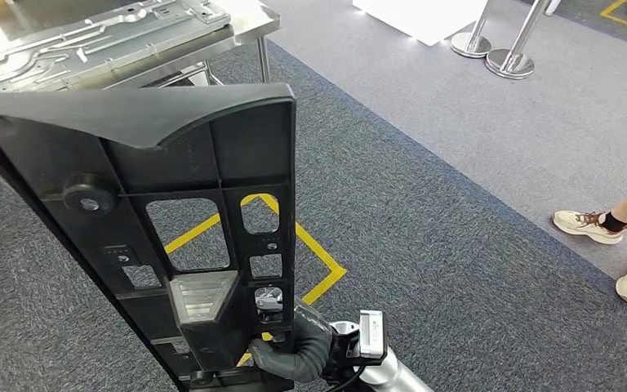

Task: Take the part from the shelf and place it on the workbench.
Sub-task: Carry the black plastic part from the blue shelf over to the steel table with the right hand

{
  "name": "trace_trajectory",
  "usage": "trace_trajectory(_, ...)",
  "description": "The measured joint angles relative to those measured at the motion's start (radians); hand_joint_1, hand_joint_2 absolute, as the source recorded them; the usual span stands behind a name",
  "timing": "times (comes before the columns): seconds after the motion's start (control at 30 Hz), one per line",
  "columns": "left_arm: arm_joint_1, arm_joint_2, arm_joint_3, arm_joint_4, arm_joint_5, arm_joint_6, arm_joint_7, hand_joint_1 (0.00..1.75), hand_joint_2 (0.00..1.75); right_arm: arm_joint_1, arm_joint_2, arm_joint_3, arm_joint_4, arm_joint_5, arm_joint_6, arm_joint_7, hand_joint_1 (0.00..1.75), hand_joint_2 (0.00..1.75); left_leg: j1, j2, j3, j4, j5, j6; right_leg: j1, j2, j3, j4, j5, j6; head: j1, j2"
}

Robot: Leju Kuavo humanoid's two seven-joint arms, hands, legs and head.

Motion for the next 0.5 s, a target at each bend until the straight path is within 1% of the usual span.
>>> trace_trajectory(0.03, 0.000, 0.000, -0.001, 0.000, 0.000, -0.001, 0.000, 0.00, 0.00, 0.000, 0.000, -0.001, 0.000, 0.000, -0.001, 0.000, 1.75, 1.75, -0.001, -0.003, -0.001, 0.001, -0.001, -0.004, 0.002, 0.002, 0.018, -0.042, 0.013, -0.004, 0.000, 0.000)
trace_trajectory(0.07, 0.001, 0.000, -0.003, 0.000, 0.000, -0.001, 0.000, 0.00, 0.00, 0.000, 0.000, -0.001, 0.000, -0.001, -0.001, -0.001, 1.75, 1.75, -0.002, -0.005, -0.002, 0.001, -0.001, -0.010, 0.005, 0.003, 0.024, -0.060, 0.015, -0.007, 0.000, 0.000)
trace_trajectory(0.1, 0.001, 0.000, -0.004, 0.000, 0.000, -0.001, 0.000, 0.00, 0.00, 0.000, 0.000, -0.002, 0.000, -0.001, -0.002, -0.001, 1.75, 1.75, -0.003, -0.006, -0.002, -0.001, 0.000, -0.016, 0.007, 0.003, 0.024, -0.063, 0.016, -0.010, 0.000, 0.000)
trace_trajectory(0.13, 0.002, 0.000, -0.006, 0.000, 0.000, -0.001, 0.000, 0.00, 0.00, 0.001, 0.000, -0.002, 0.000, -0.001, -0.002, -0.001, 1.75, 1.75, -0.002, -0.006, -0.002, -0.002, -0.001, -0.022, 0.005, 0.002, 0.025, -0.066, 0.019, -0.015, 0.000, 0.000)
trace_trajectory(0.17, 0.002, 0.001, -0.008, 0.000, -0.001, -0.001, 0.000, 0.00, 0.00, 0.001, 0.001, -0.003, 0.000, -0.001, -0.003, -0.001, 1.75, 1.75, -0.001, -0.004, -0.004, 0.003, -0.006, -0.027, 0.003, 0.001, 0.027, -0.071, 0.022, -0.021, 0.000, 0.000)
trace_trajectory(0.2, 0.001, 0.001, -0.011, 0.000, -0.001, -0.002, 0.000, 0.00, 0.00, 0.001, 0.002, -0.003, 0.000, -0.001, -0.004, -0.002, 1.75, 1.75, -0.001, -0.001, -0.012, 0.025, -0.021, -0.032, 0.000, -0.001, 0.030, -0.076, 0.024, -0.027, 0.000, 0.000)
trace_trajectory(0.23, 0.001, 0.001, -0.013, 0.000, -0.001, -0.002, 0.000, 0.00, 0.00, 0.001, 0.003, -0.003, -0.001, -0.001, -0.005, -0.003, 1.75, 1.75, 0.000, 0.002, -0.030, 0.067, -0.048, -0.036, -0.002, -0.003, 0.033, -0.080, 0.027, -0.031, 0.000, 0.000)
trace_trajectory(0.3, 0.000, 0.001, -0.016, 0.000, -0.001, -0.002, 0.000, 0.00, 0.00, 0.004, 0.003, -0.003, 0.000, 0.000, -0.010, -0.004, 1.75, 1.75, 0.002, 0.006, -0.088, 0.197, -0.113, -0.043, -0.001, -0.006, 0.033, -0.081, 0.026, -0.036, 0.000, 0.000)
trace_trajectory(0.33, 0.001, 0.001, -0.017, 0.000, -0.001, -0.002, 0.000, 0.00, 0.00, 0.007, 0.004, -0.003, 0.000, 0.000, -0.012, -0.004, 1.75, 1.75, 0.002, 0.007, -0.114, 0.252, -0.133, -0.046, -0.001, -0.008, 0.033, -0.081, 0.026, -0.036, 0.000, 0.000)
trace_trajectory(0.37, 0.002, 0.002, -0.019, 0.000, -0.001, -0.002, 0.000, 0.00, 0.00, 0.009, 0.003, -0.003, 0.000, 0.000, -0.014, -0.004, 1.75, 1.75, 0.002, 0.008, -0.125, 0.278, -0.134, -0.048, -0.001, -0.008, 0.033, -0.080, 0.025, -0.036, 0.000, 0.000)
trace_trajectory(0.4, 0.002, 0.002, -0.020, 0.000, -0.001, -0.002, 0.000, 0.00, 0.00, 0.010, 0.004, -0.003, 0.000, 0.000, -0.015, -0.004, 1.75, 1.75, 0.003, 0.009, -0.117, 0.262, -0.115, -0.049, -0.001, -0.009, 0.034, -0.079, 0.024, -0.035, 0.000, 0.000)
trace_trajectory(0.43, 0.002, 0.002, -0.021, 0.000, -0.002, -0.002, 0.000, 0.00, 0.00, 0.011, 0.004, -0.003, 0.000, 0.001, -0.015, -0.004, 1.75, 1.75, 0.005, 0.011, -0.089, 0.208, -0.082, -0.049, -0.001, -0.009, 0.035, -0.078, 0.023, -0.033, 0.000, 0.000)
trace_trajectory(0.47, 0.002, 0.002, -0.021, 0.000, -0.002, -0.002, 0.000, 0.00, 0.00, 0.011, 0.004, -0.003, 0.000, 0.001, -0.015, -0.004, 1.75, 1.75, 0.006, 0.014, -0.053, 0.134, -0.049, -0.048, -0.002, -0.009, 0.037, -0.076, 0.021, -0.030, 0.000, 0.000)
trace_trajectory(0.5, 0.000, 0.003, -0.022, 0.000, -0.002, -0.002, 0.000, 0.00, 0.00, 0.011, 0.005, -0.003, -0.001, 0.001, -0.015, -0.004, 1.75, 1.75, 0.005, 0.016, -0.020, 0.067, -0.026, -0.044, 0.000, -0.009, 0.037, -0.073, 0.018, -0.026, 0.000, 0.000)
